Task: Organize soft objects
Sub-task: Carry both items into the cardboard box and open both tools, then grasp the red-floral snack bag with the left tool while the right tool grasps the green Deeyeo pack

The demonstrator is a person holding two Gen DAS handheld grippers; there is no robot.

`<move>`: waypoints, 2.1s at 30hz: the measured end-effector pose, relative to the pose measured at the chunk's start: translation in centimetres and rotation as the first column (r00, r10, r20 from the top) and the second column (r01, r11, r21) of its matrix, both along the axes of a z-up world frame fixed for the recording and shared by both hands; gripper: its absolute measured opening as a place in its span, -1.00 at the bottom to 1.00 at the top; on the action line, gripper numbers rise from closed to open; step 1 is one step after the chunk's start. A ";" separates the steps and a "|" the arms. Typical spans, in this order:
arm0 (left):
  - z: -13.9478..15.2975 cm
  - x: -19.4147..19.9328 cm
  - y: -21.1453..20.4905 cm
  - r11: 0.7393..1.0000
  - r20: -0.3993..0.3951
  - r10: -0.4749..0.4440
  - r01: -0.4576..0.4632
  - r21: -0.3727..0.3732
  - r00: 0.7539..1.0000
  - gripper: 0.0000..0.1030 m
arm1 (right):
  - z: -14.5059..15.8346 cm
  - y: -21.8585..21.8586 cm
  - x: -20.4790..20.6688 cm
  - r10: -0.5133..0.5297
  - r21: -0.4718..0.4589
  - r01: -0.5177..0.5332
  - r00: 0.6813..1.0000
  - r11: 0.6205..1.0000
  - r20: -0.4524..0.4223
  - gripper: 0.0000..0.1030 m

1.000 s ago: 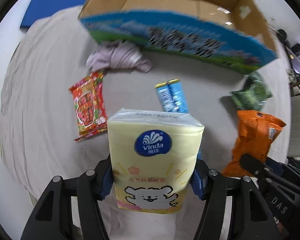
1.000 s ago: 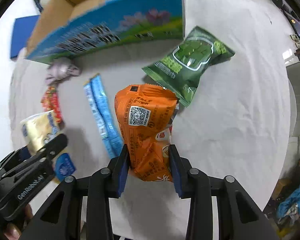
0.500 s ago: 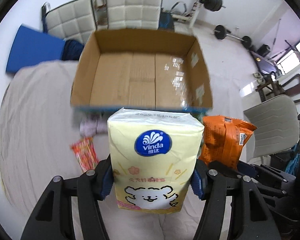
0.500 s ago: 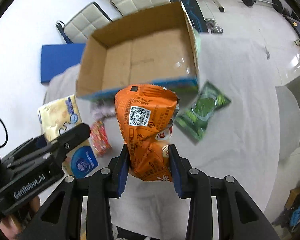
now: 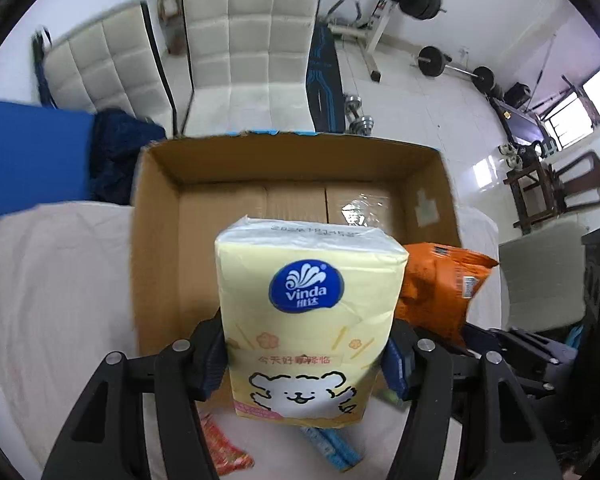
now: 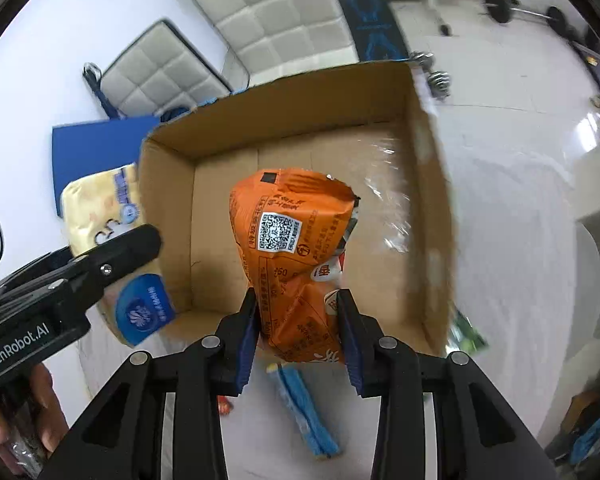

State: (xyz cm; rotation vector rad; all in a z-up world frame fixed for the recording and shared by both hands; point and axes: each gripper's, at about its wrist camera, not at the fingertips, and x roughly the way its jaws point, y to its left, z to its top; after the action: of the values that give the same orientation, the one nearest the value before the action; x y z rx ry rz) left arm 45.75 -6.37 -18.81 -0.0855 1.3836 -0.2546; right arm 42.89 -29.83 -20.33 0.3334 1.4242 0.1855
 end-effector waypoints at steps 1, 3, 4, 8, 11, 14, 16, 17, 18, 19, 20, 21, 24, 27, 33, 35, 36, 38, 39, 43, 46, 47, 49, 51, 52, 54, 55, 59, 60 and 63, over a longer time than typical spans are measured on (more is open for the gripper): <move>-0.9 1.0 0.3 1.000 -0.029 0.010 -0.010 -0.013 1.000 0.17 | -1.2 0.2 1.3 0.009 -0.007 -0.009 1.000 1.000 -0.014 -0.23; -3.0 2.8 0.7 0.999 -0.081 0.028 -0.032 -0.039 0.996 0.17 | -3.1 0.4 3.2 0.023 -0.033 -0.024 0.999 0.999 -0.042 -0.23; -4.0 3.7 0.9 0.998 -0.099 0.036 -0.041 -0.049 0.994 0.17 | -3.8 0.5 4.0 0.025 -0.052 -0.027 0.999 0.998 -0.045 -0.23; -7.1 6.3 0.8 0.997 -0.157 0.032 -0.044 -0.071 0.987 0.17 | -6.8 0.3 6.9 0.026 -0.105 -0.032 0.998 0.994 -0.060 -0.23; -9.0 7.7 0.4 0.997 -0.187 0.027 -0.041 -0.068 0.982 0.17 | -8.3 0.0 8.5 0.013 -0.125 -0.022 0.997 0.992 -0.073 -0.23; -9.9 8.6 -0.2 0.997 -0.200 0.023 -0.038 -0.073 0.980 0.17 | -9.4 -0.1 9.7 0.010 -0.117 -0.020 0.996 0.993 -0.086 -0.23; -10.1 9.1 -0.8 0.997 -0.208 0.012 -0.029 -0.078 0.978 0.17 | -9.8 0.0 10.1 0.020 -0.113 -0.030 0.995 0.993 -0.093 -0.23; -10.4 9.2 -1.0 0.996 -0.207 0.005 -0.022 -0.082 0.978 0.17 | -9.9 0.1 10.2 0.027 -0.112 -0.038 0.995 0.993 -0.098 -0.23; -10.4 9.3 -1.4 0.996 -0.202 -0.006 -0.011 -0.085 0.979 0.17 | -10.2 0.2 10.4 0.036 -0.108 -0.048 0.994 0.993 -0.105 -0.22; -10.5 9.4 -1.6 0.996 -0.199 -0.018 0.002 -0.084 0.980 0.18 | -10.4 0.3 10.5 0.045 -0.106 -0.057 0.993 0.993 -0.112 -0.22; -10.7 9.4 -2.0 0.997 -0.200 -0.035 0.021 -0.075 0.979 0.18 | -10.6 0.4 10.6 0.052 -0.114 -0.065 0.992 0.991 -0.118 -0.20; -11.0 9.4 -2.4 0.998 -0.206 -0.041 0.029 -0.057 0.978 0.18 | -10.4 0.3 9.6 0.061 -0.123 -0.076 0.991 0.989 -0.120 -0.18; -11.5 9.3 -2.7 0.999 -0.230 -0.034 0.024 -0.043 0.973 0.18 | -10.4 0.7 9.5 0.083 -0.182 -0.107 0.988 0.977 -0.133 0.03; -11.7 9.1 -2.9 0.998 -0.256 -0.029 0.014 -0.060 0.966 0.22 | -9.9 0.7 9.2 0.083 -0.180 -0.109 0.986 0.978 -0.145 0.24; -9.8 8.2 -2.8 1.000 -0.207 -0.028 0.029 0.004 0.978 0.42 | -8.5 0.3 8.5 0.078 -0.172 -0.105 0.984 0.979 -0.160 0.24; -8.9 7.7 -2.4 0.999 -0.178 -0.020 0.025 0.022 0.984 0.46 | -8.0 0.0 8.0 0.076 -0.184 -0.105 0.984 0.977 -0.162 0.24; -8.6 7.4 -2.3 0.999 -0.167 -0.018 0.023 0.031 0.986 0.51 | -7.9 -0.4 7.6 0.074 -0.189 -0.105 0.984 0.976 -0.163 0.24; -7.6 6.6 -1.9 0.999 -0.138 -0.011 0.018 0.049 0.990 0.52 | -7.4 -0.6 6.5 0.072 -0.207 -0.106 0.983 0.972 -0.166 0.24; -7.4 6.3 -1.8 0.998 -0.129 -0.012 0.019 0.053 0.992 0.52 | -6.8 -0.4 6.1 0.073 -0.208 -0.107 0.983 0.972 -0.166 0.24; -5.8 3.9 -1.0 0.996 -0.096 -0.012 0.021 0.089 0.995 0.52 | -6.1 -0.6 4.2 0.067 -0.206 -0.102 0.983 0.973 -0.172 0.25; -5.2 2.0 -0.6 0.993 -0.085 -0.014 0.024 0.117 0.996 0.52 | -5.2 -0.5 3.0 0.069 -0.211 -0.103 0.984 0.972 -0.162 0.25; -5.0 1.4 -0.5 0.992 -0.079 -0.015 0.024 0.121 0.997 0.54 | -4.8 -0.5 2.4 0.072 -0.210 -0.104 0.985 0.972 -0.154 0.25; -4.4 0.3 0.0 0.994 -0.051 -0.006 0.012 0.109 0.999 0.82 | -4.1 -0.4 1.7 0.081 -0.197 -0.108 0.986 0.974 -0.143 0.31; -3.4 -1.1 0.6 0.993 -0.004 0.017 -0.016 0.119 1.000 0.90 | -3.2 -0.5 0.6 0.080 -0.209 -0.104 0.989 0.972 -0.121 0.45; -3.0 -1.7 0.9 0.993 0.010 0.028 -0.028 0.114 1.000 0.93 | -2.7 -0.3 0.0 0.084 -0.215 -0.105 0.991 0.971 -0.106 0.47; -1.9 -3.0 1.6 0.992 0.046 0.052 -0.057 0.116 0.998 0.97 | -1.7 0.4 -1.0 0.092 -0.233 -0.110 0.992 0.966 -0.086 0.47; -1.5 -3.6 1.8 0.991 0.063 0.066 -0.073 0.113 0.996 0.97 | -1.2 0.4 -1.5 0.093 -0.243 -0.108 0.993 0.964 -0.073 0.55; 0.4 -5.3 2.9 0.986 0.124 0.111 -0.124 0.111 0.986 0.99 | 0.7 0.7 -3.2 0.092 -0.249 -0.088 0.996 0.965 0.004 1.00; 0.9 -5.8 3.1 0.986 0.142 0.117 -0.133 0.105 0.983 0.99 | 1.1 1.2 -3.8 0.090 -0.256 -0.081 0.996 0.963 0.023 1.00; 2.5 -7.7 3.3 0.985 0.188 0.114 -0.136 0.105 0.976 0.99 | 2.7 1.1 -5.5 0.080 -0.265 -0.054 0.993 0.963 0.091 1.00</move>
State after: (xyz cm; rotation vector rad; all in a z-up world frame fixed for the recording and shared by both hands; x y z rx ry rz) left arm 38.00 -3.08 -16.27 -0.0506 1.2042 -0.0732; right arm 37.43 -28.75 -17.58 0.0567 1.3419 0.0660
